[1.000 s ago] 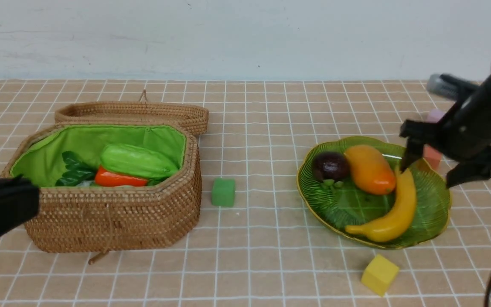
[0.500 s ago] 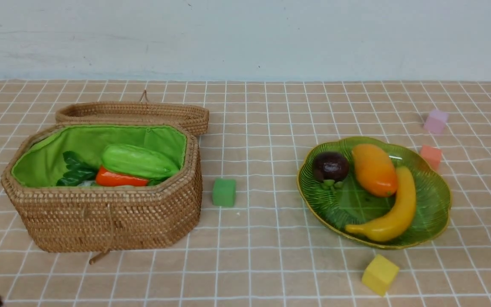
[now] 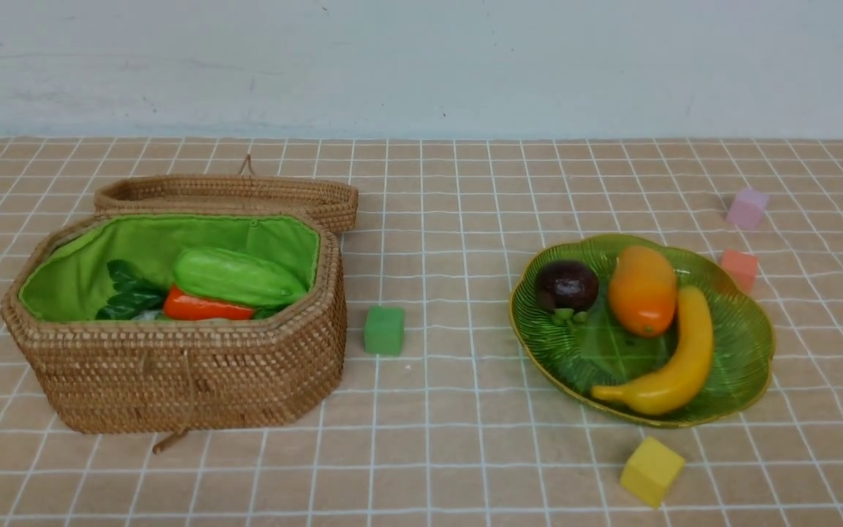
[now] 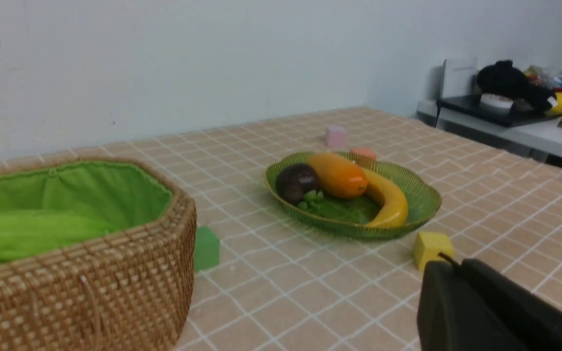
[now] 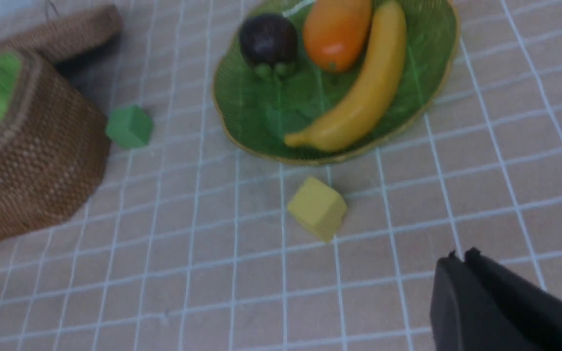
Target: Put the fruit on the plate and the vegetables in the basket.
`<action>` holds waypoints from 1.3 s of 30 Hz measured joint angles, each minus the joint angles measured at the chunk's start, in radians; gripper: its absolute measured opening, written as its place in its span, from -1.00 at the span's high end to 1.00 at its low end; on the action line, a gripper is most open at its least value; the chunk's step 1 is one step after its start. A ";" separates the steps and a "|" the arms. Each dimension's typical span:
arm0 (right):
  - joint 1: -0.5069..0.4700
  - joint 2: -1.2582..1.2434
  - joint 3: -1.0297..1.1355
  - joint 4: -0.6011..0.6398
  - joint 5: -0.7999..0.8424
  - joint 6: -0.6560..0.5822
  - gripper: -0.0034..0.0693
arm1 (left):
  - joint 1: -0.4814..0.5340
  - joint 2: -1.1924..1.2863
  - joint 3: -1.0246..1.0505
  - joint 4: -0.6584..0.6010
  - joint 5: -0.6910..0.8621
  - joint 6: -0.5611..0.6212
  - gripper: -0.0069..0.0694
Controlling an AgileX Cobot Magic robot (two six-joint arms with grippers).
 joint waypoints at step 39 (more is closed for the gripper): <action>-0.029 -0.291 0.559 -0.177 -0.464 -0.185 0.92 | 0.000 0.000 0.000 0.000 0.104 0.000 0.71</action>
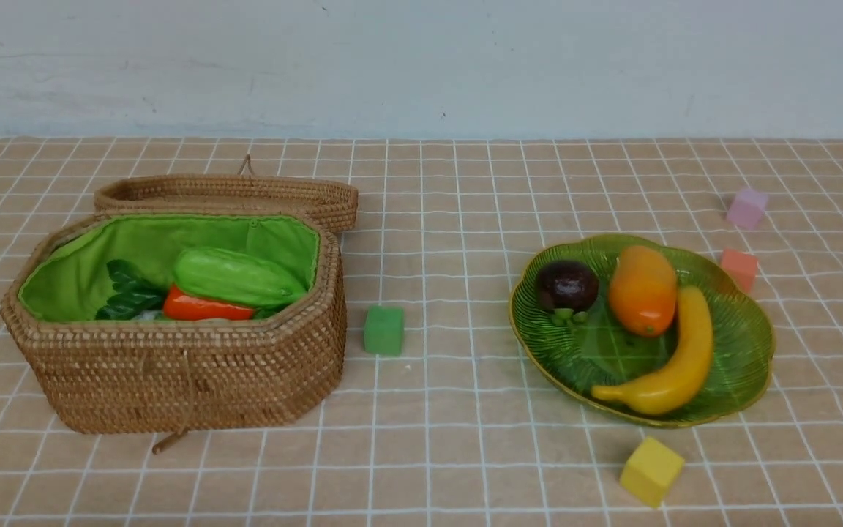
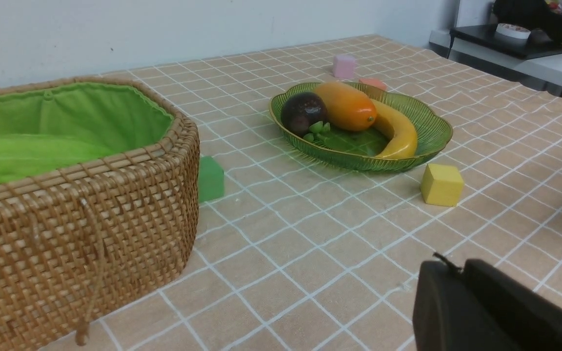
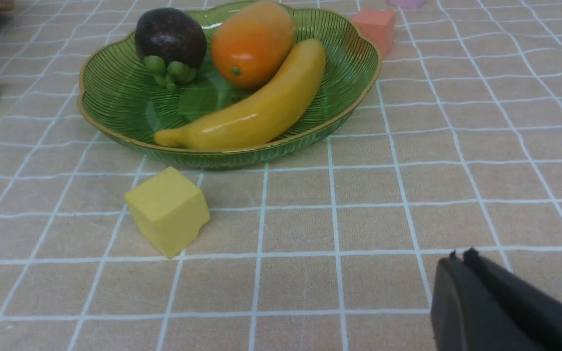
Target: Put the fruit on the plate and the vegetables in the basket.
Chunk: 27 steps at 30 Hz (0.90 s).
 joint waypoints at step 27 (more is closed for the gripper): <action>0.000 0.000 0.000 0.000 0.000 0.000 0.91 | 0.658 0.000 0.170 -0.173 -0.066 0.073 0.85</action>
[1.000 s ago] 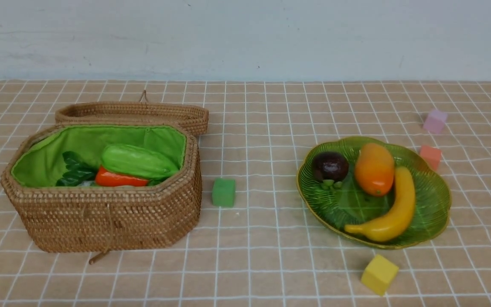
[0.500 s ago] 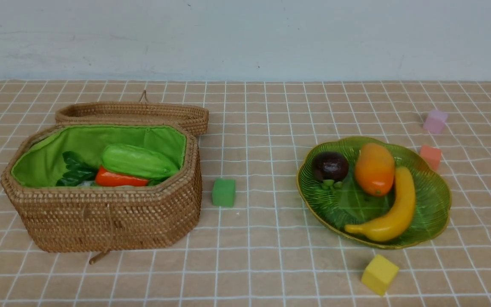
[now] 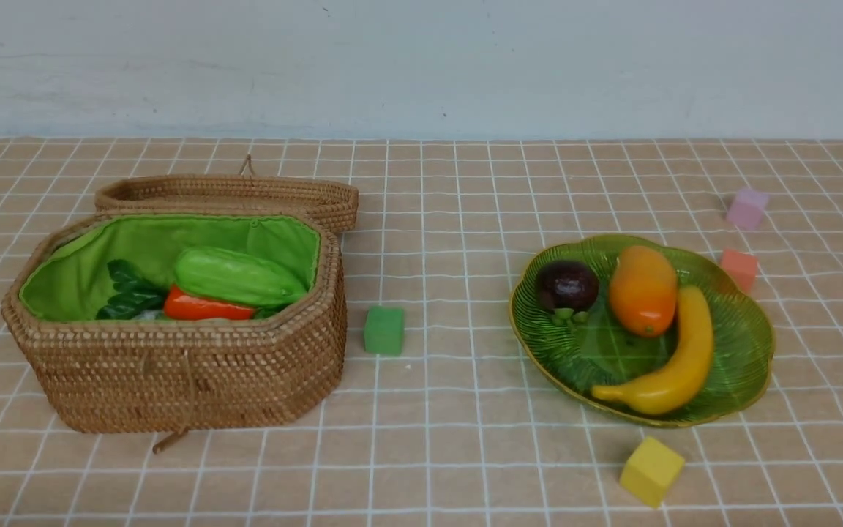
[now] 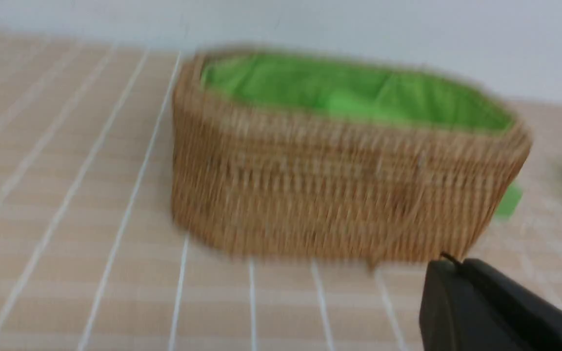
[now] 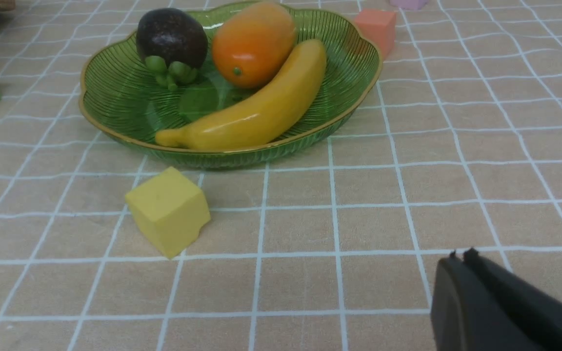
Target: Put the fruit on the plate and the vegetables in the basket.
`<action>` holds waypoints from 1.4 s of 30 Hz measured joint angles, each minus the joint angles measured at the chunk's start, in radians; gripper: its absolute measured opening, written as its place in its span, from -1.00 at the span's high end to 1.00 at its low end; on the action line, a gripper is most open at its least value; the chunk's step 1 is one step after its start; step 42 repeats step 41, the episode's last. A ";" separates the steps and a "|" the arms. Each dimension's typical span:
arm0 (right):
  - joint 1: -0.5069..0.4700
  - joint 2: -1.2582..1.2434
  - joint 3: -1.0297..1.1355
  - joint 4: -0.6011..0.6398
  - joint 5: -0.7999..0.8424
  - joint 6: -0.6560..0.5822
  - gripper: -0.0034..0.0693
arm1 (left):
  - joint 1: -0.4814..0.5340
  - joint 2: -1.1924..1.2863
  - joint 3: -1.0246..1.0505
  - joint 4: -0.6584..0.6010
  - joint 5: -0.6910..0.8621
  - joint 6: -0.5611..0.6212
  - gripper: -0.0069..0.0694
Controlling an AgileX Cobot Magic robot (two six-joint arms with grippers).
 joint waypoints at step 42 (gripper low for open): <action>0.000 0.000 0.000 -0.001 0.000 0.000 0.81 | 0.001 0.000 0.007 0.003 0.100 -0.100 0.85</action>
